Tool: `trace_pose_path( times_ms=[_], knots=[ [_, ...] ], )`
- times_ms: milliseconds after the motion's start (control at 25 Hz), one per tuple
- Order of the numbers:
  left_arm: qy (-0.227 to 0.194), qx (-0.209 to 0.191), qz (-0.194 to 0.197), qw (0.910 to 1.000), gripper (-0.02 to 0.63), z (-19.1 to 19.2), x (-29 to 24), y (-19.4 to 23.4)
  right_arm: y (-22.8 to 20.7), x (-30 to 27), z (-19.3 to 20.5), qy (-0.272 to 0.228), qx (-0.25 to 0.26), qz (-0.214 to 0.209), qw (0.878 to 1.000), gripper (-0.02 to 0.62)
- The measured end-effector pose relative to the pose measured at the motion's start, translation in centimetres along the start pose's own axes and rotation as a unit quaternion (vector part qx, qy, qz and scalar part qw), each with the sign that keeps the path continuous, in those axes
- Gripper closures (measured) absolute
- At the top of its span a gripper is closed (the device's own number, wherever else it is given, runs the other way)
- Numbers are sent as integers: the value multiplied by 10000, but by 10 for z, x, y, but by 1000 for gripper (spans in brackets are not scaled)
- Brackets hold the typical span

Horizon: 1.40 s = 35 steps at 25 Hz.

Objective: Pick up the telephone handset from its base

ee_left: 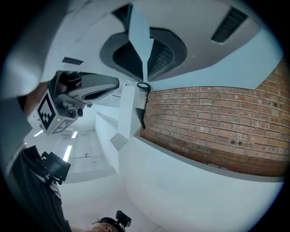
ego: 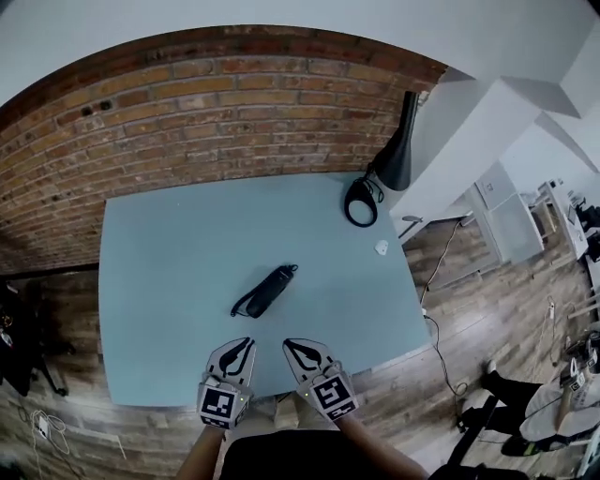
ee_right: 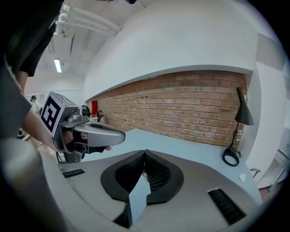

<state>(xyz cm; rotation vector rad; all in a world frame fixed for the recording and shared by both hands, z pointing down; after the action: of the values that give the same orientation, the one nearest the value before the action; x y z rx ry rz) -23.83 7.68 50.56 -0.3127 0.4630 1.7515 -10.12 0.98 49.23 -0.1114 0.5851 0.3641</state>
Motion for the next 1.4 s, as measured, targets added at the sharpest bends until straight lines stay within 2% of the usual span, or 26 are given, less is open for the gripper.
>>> trace_pose_path(
  times_ms=[320,400,480,600,680,760,840,1000,1080,1200,1400],
  knots=[
    [279,-59,-548,9981,572,-22,-33,14,-61,-14,-7,-131,-123,-161,9997,586],
    [396,-26,-733,9965,538,-26,-41,19,-76,-14,-12,-215,-138,-156,9996,584],
    [567,-36,-841,9948,538,-26,-55,24,-94,-13,-17,-303,-138,-107,9994,584],
    [933,-195,-806,9922,536,-22,-80,28,-123,-8,-16,-369,-219,28,9991,584],
    [1200,-356,-679,9898,465,-23,-99,29,-143,-2,-11,-391,-330,163,9986,584],
    [1414,-525,-591,9868,460,-24,-117,29,-160,3,-3,-384,-463,299,9977,584],
    [1652,-677,-518,9826,451,-23,-134,29,-173,7,5,-360,-605,401,9967,584],
    [2285,-784,-314,9699,355,-16,-170,34,-193,8,19,-301,-879,488,9945,584],
    [2572,-815,-229,9626,349,-10,-188,36,-197,6,24,-261,-951,455,9941,584],
    [2994,-818,-90,9506,283,1,-213,39,-197,3,28,-213,-957,339,9946,584],
    [3279,-943,-83,9400,279,10,-245,42,-198,2,34,-136,-923,216,9954,584]
  ],
)
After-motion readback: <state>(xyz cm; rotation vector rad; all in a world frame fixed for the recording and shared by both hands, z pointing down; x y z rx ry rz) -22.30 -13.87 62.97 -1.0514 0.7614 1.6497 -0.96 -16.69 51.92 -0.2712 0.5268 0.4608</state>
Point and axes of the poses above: the fingertips, and each gripper's own axes: x backward along the fingers, y to its left, z out of its underside, the point moved 7 cm from there along x, backward along the fingers, and after that the axes turned 12 degrees about y, right-handed, at the moved point
